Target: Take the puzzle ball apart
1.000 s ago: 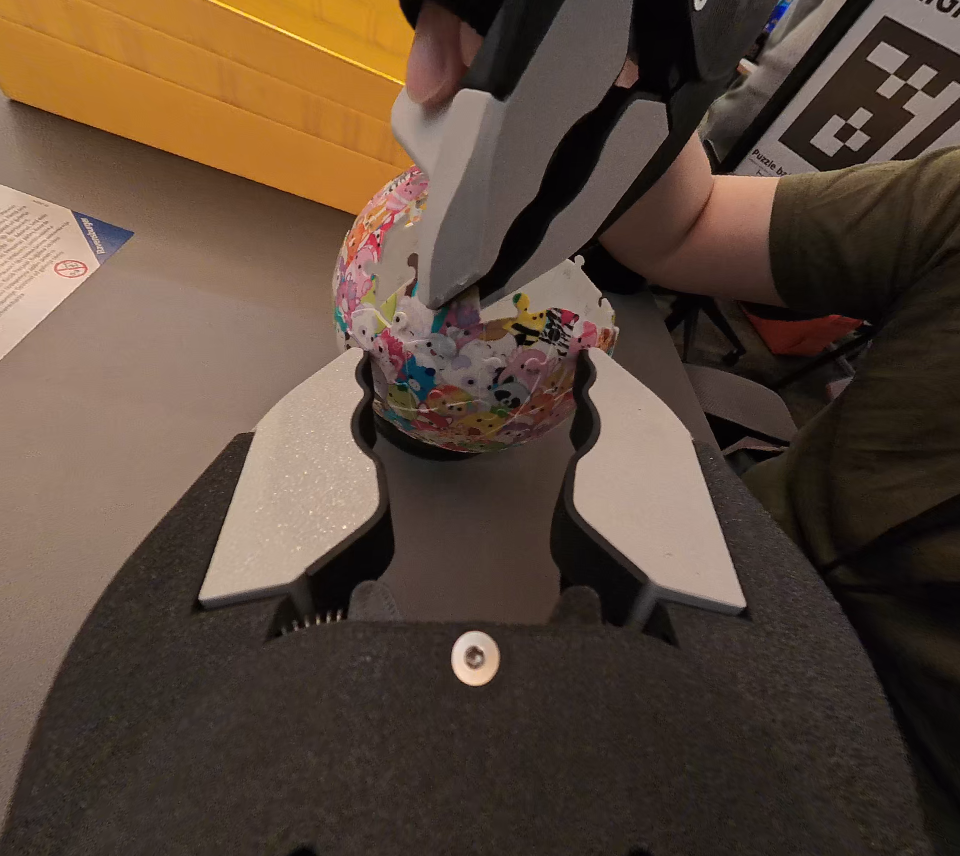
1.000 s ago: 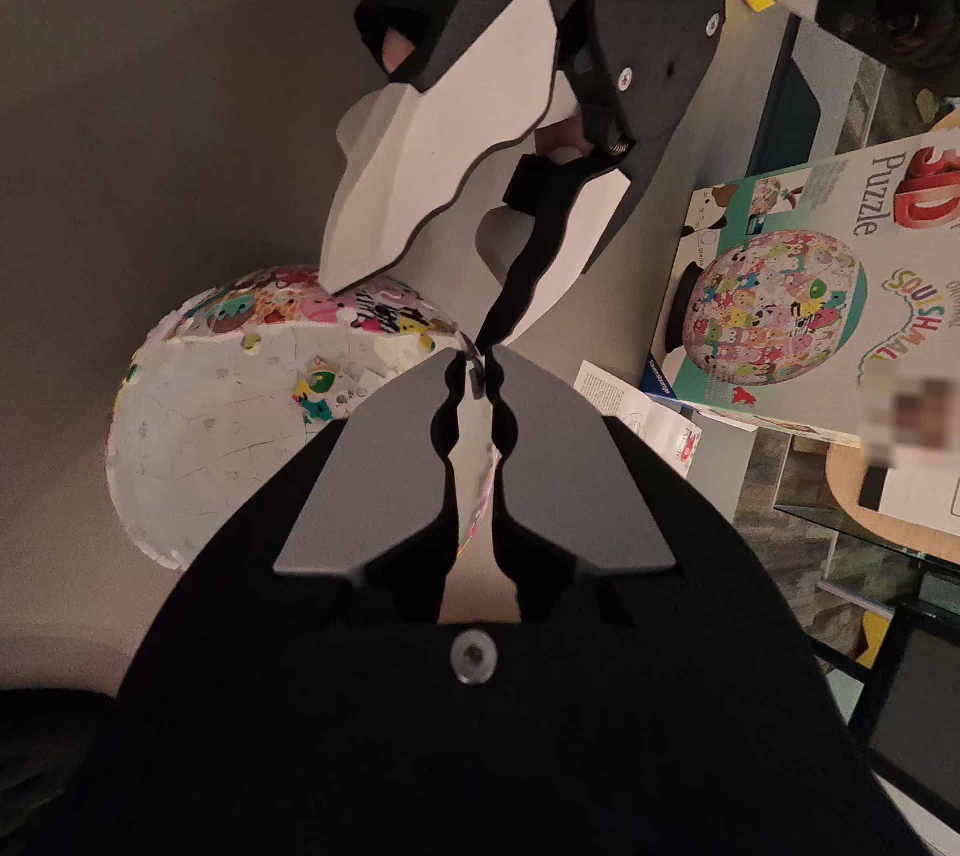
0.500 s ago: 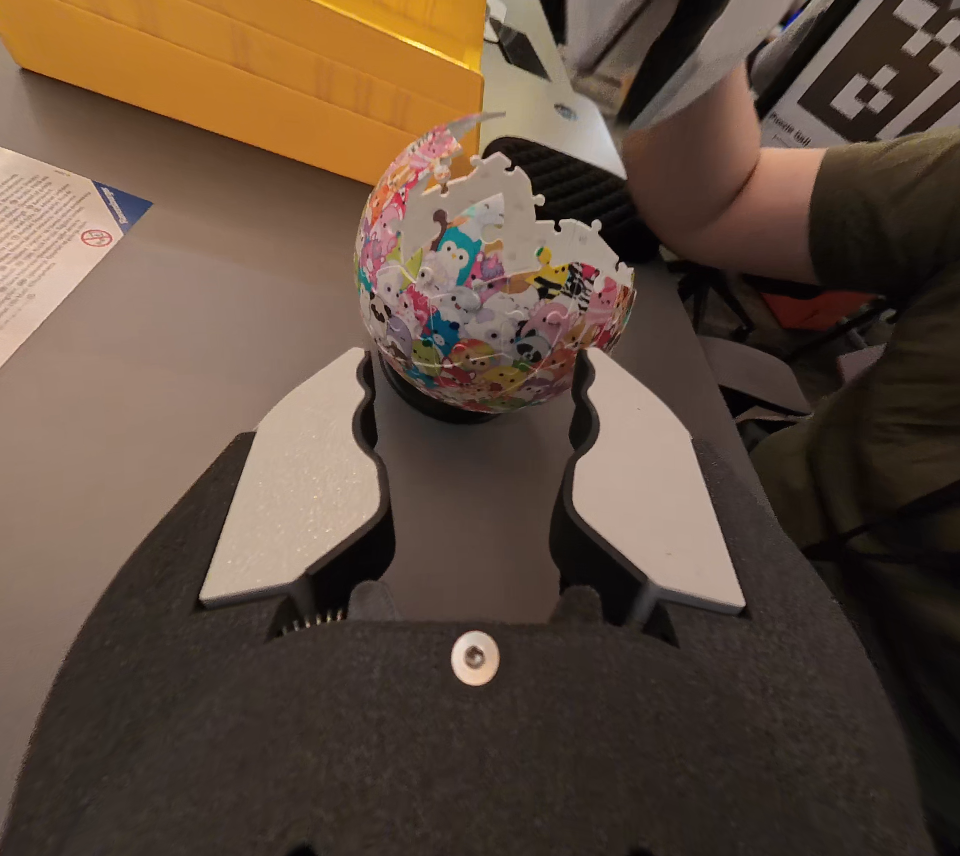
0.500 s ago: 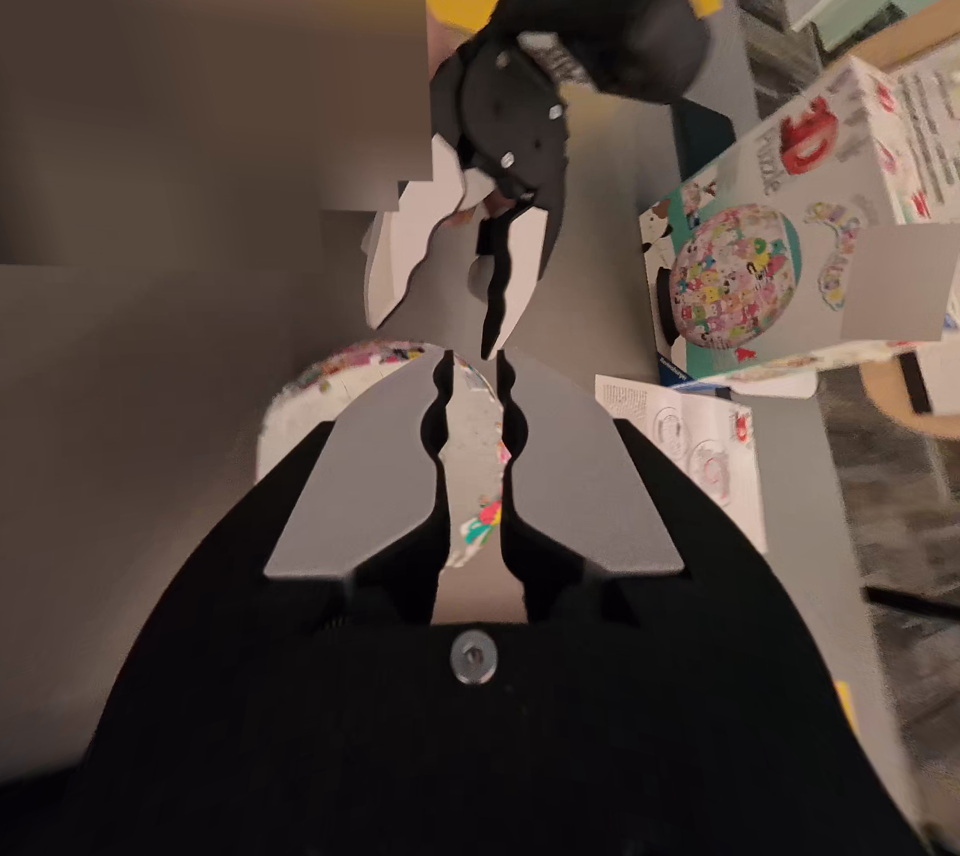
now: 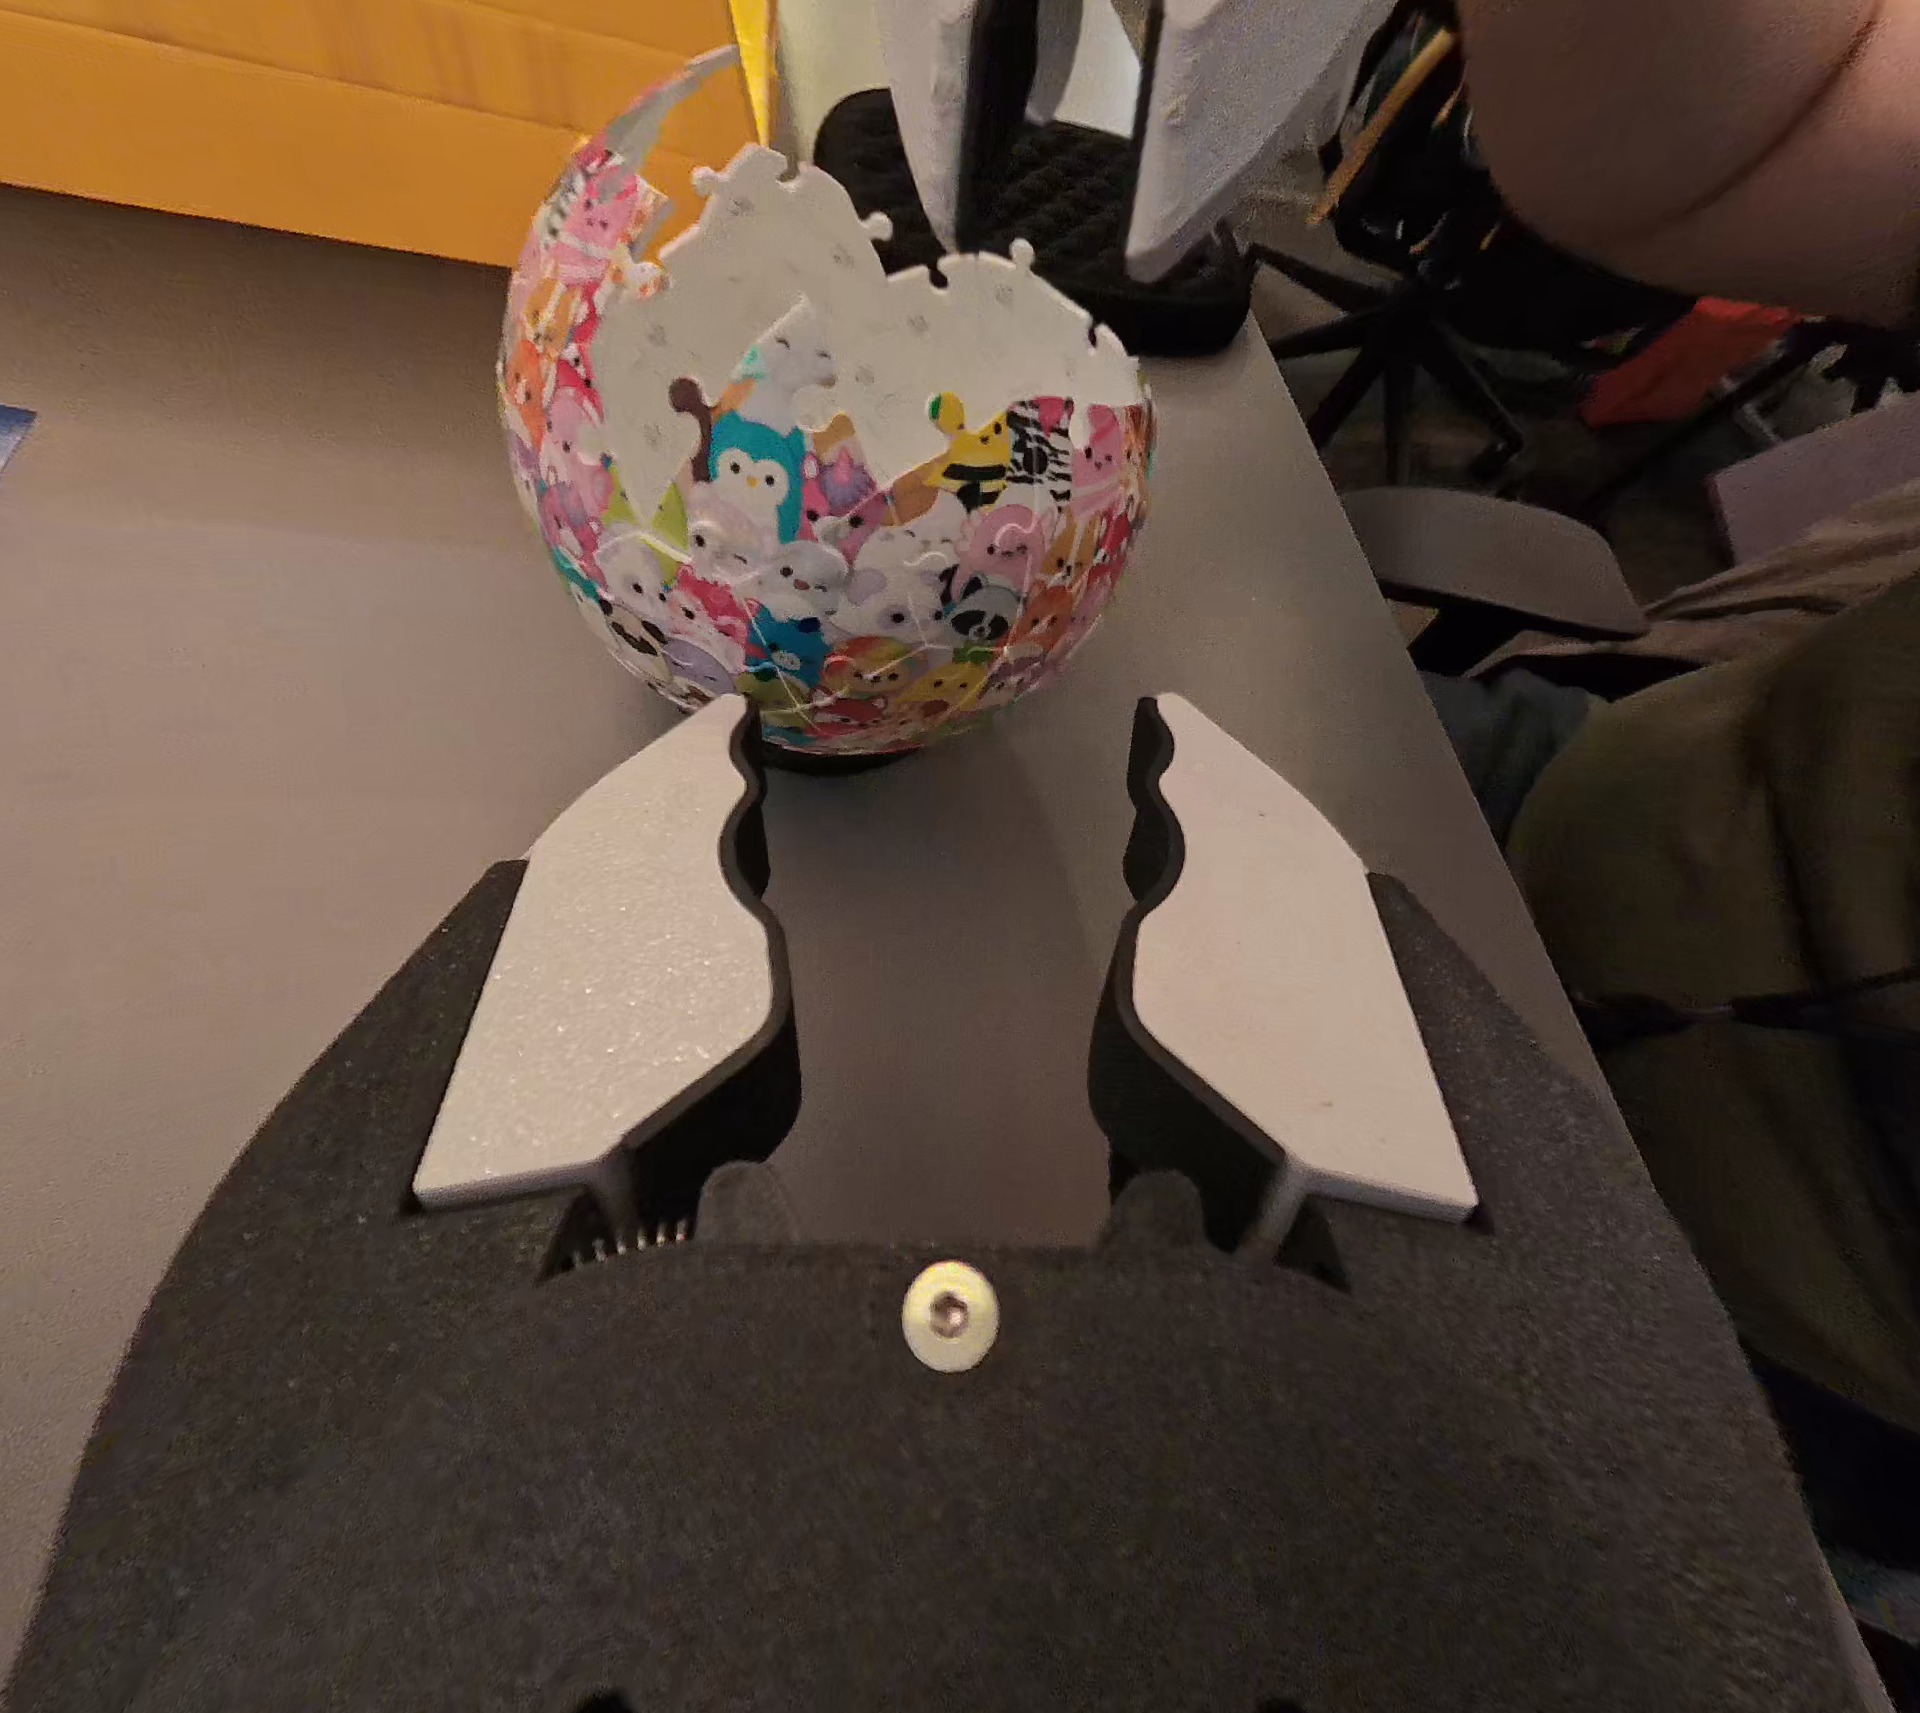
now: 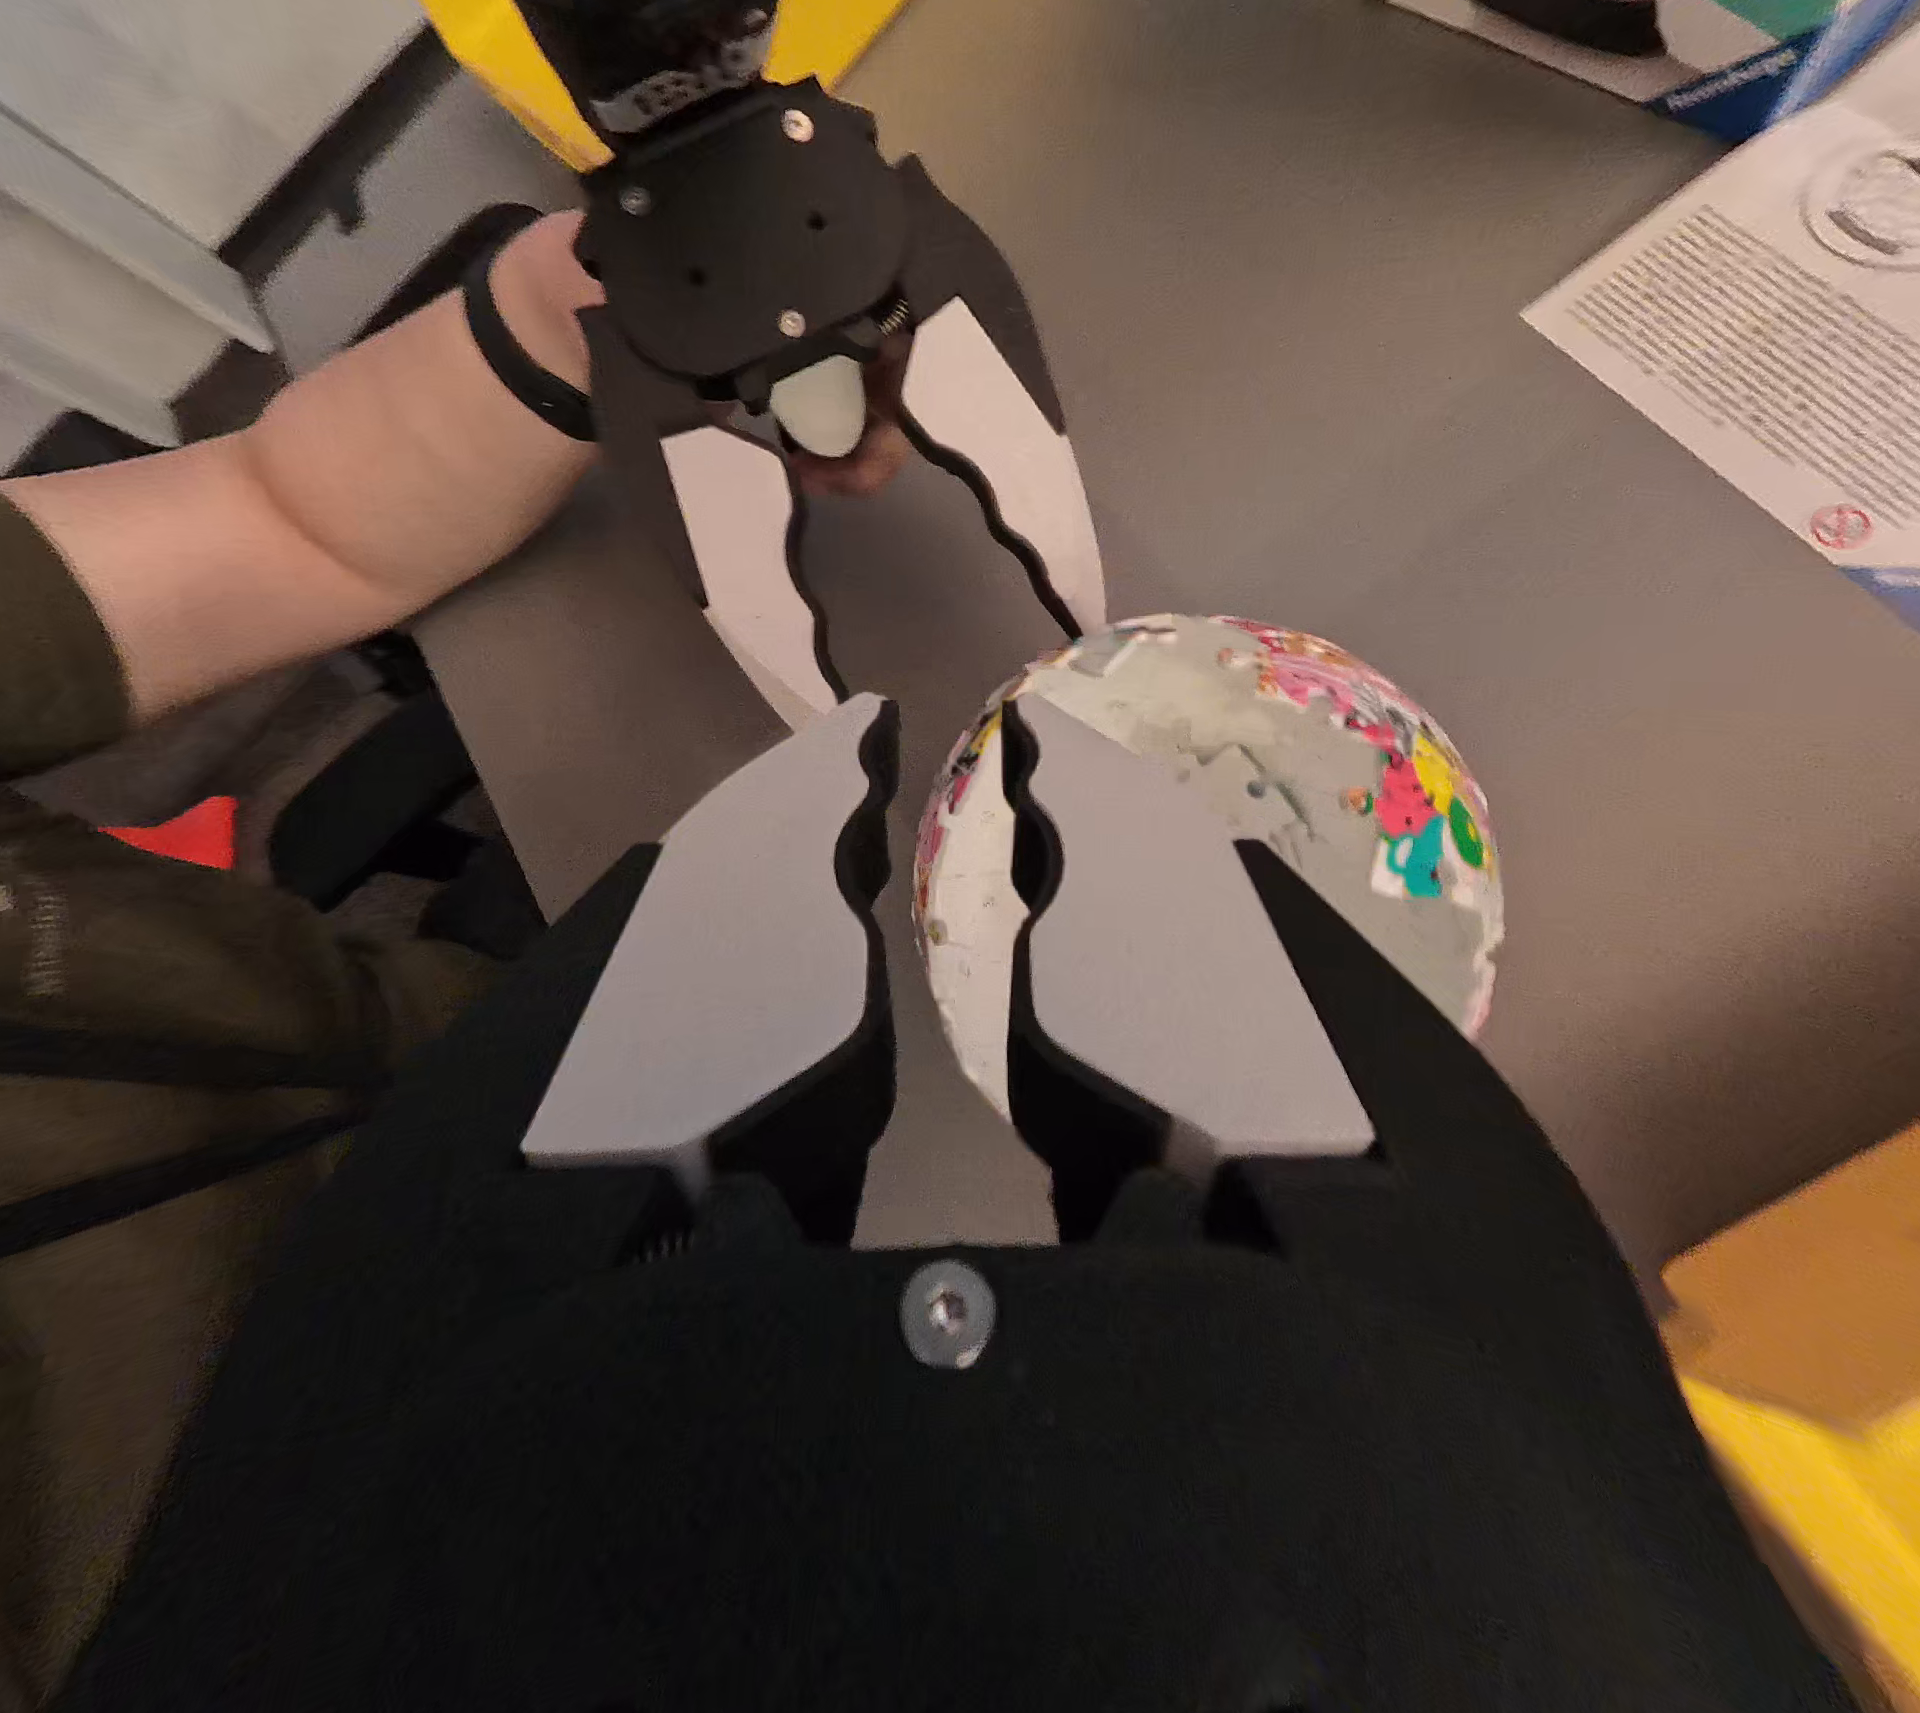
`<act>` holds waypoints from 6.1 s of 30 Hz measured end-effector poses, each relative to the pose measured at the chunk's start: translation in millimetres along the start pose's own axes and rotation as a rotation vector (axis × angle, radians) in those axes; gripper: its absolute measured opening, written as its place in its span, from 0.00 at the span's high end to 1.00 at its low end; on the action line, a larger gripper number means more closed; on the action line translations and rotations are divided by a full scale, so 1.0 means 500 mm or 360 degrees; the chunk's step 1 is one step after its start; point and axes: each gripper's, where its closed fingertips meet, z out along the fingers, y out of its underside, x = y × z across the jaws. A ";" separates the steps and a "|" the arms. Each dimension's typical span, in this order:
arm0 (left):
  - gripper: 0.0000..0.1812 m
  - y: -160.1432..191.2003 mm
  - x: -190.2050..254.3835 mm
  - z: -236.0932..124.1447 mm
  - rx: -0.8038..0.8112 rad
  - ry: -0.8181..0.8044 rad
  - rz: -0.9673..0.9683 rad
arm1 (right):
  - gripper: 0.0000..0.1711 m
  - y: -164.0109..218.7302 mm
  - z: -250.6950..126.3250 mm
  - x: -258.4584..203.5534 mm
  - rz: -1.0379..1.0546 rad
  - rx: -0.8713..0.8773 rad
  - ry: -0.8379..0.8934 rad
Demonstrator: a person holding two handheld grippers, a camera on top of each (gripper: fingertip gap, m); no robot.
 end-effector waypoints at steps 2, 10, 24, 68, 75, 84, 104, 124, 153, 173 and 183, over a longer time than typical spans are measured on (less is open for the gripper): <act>0.63 0.003 0.008 0.002 -0.0027 0.0018 0.0009 | 0.87 0.013 -0.001 -0.003 0.0048 -0.0082 0.0092; 0.63 0.010 -0.008 0.008 -0.0069 -0.0063 0.0039 | 0.87 0.045 0.020 0.002 0.0214 -0.0324 0.0270; 0.64 0.011 -0.021 0.038 -0.0003 -0.0082 0.0028 | 0.91 0.073 0.052 0.017 -0.0002 -0.0534 0.0517; 0.62 0.024 -0.032 0.035 -0.0039 -0.0124 0.0156 | 0.96 0.063 0.070 -0.003 0.0291 -0.0225 0.0055; 0.68 -0.022 -0.043 -0.007 0.0240 -0.0033 -0.0064 | 0.97 0.064 0.061 -0.006 0.0326 -0.0155 0.0008; 0.71 -0.021 -0.043 0.003 0.0258 -0.0011 -0.0097 | 0.97 0.062 0.055 -0.003 0.0303 -0.0046 0.0089; 0.71 -0.023 -0.030 0.023 0.0247 -0.0012 -0.0056 | 0.95 0.055 0.025 0.024 0.0305 -0.0030 0.0395; 0.72 -0.027 -0.019 0.040 0.0246 -0.0016 -0.0019 | 0.97 0.073 0.029 0.026 0.0710 0.0127 0.0318; 0.69 -0.025 -0.006 0.065 0.0196 -0.0063 0.0059 | 0.88 0.045 -0.050 0.015 -0.0039 0.0207 0.0444; 0.69 -0.023 -0.022 0.050 0.0214 -0.0077 0.0034 | 0.91 0.078 -0.047 0.036 -0.2076 -0.0590 0.0743; 0.69 -0.025 -0.018 0.052 0.0239 -0.0030 -0.0015 | 0.89 0.081 -0.022 0.029 -0.2344 -0.0609 0.0680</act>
